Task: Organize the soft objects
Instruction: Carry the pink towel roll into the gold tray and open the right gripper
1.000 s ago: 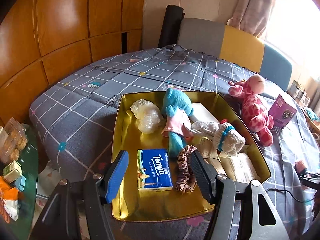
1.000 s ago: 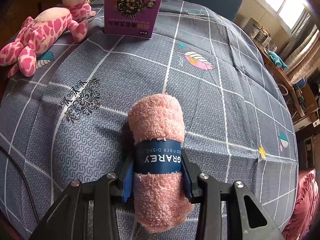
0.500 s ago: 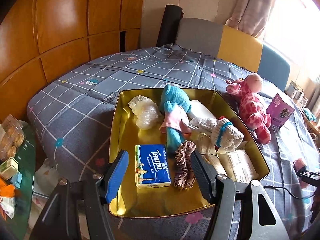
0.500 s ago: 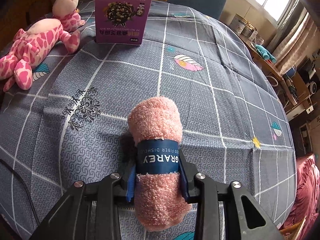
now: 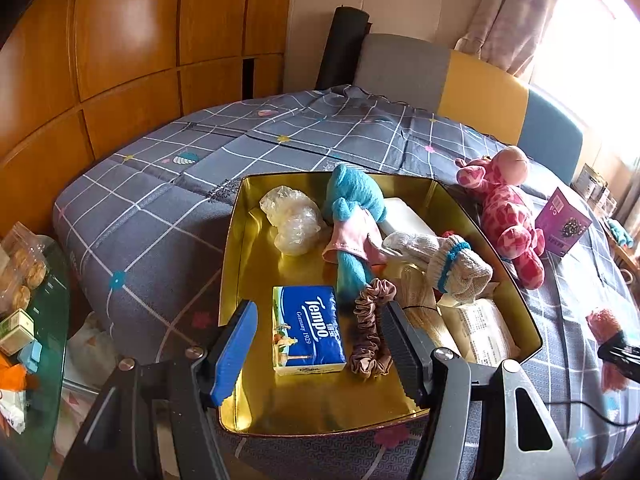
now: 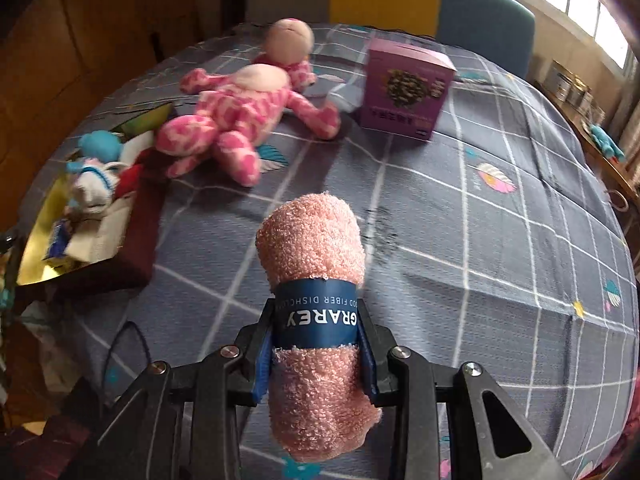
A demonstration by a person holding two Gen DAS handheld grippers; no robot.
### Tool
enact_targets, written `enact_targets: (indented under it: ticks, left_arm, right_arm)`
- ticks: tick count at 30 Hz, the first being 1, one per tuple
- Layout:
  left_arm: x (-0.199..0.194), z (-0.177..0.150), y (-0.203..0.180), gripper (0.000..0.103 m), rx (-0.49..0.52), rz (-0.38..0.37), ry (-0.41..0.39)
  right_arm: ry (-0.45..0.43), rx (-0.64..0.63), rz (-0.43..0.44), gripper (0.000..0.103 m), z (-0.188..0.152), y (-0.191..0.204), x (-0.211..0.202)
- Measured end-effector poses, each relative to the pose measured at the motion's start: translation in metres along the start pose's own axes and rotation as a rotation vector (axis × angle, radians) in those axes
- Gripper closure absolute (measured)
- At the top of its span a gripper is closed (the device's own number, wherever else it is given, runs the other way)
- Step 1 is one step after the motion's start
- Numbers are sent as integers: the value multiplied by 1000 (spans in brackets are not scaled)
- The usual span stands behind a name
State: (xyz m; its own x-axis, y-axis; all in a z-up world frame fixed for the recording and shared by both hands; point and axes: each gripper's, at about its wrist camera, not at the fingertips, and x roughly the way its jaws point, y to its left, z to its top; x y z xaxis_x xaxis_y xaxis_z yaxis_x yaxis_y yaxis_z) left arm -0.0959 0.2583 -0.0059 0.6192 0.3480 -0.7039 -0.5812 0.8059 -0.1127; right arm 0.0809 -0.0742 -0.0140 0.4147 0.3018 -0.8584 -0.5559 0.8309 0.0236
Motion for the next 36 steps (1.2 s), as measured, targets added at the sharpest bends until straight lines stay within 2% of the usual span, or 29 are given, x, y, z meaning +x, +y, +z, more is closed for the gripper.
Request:
enact_targets:
  ticks: [6, 12, 13, 16, 19, 21, 29, 33, 36]
  left_arm:
    - [-1, 3, 5, 38, -12, 6, -10]
    - [-6, 13, 26, 38, -59, 48, -42]
    - [-7, 14, 29, 38, -68, 54, -47]
    - [-8, 16, 39, 38, -91, 73, -53]
    - [-7, 16, 44, 38, -102, 78, -52]
    - [-7, 16, 44, 38, -103, 76, -51]
    - [0, 12, 43, 38, -106, 66, -29]
    - [4, 11, 46, 38, -119, 69, -17]
    - [7, 11, 48, 38, -124, 68, -11]
  right_arm:
    - [-15, -152, 265, 68, 10, 77, -24]
    - [44, -203, 611, 69, 10, 138, -28]
    - [54, -211, 619, 69, 10, 149, -25]
    - [55, -270, 512, 69, 12, 179, -12]
    - [11, -298, 475, 68, 22, 203, -6]
    - [-28, -303, 469, 68, 30, 214, -4]
    - [-80, -281, 421, 68, 56, 248, 28]
    - [-66, -232, 360, 68, 67, 251, 59]
    - [-4, -200, 338, 68, 70, 249, 85]
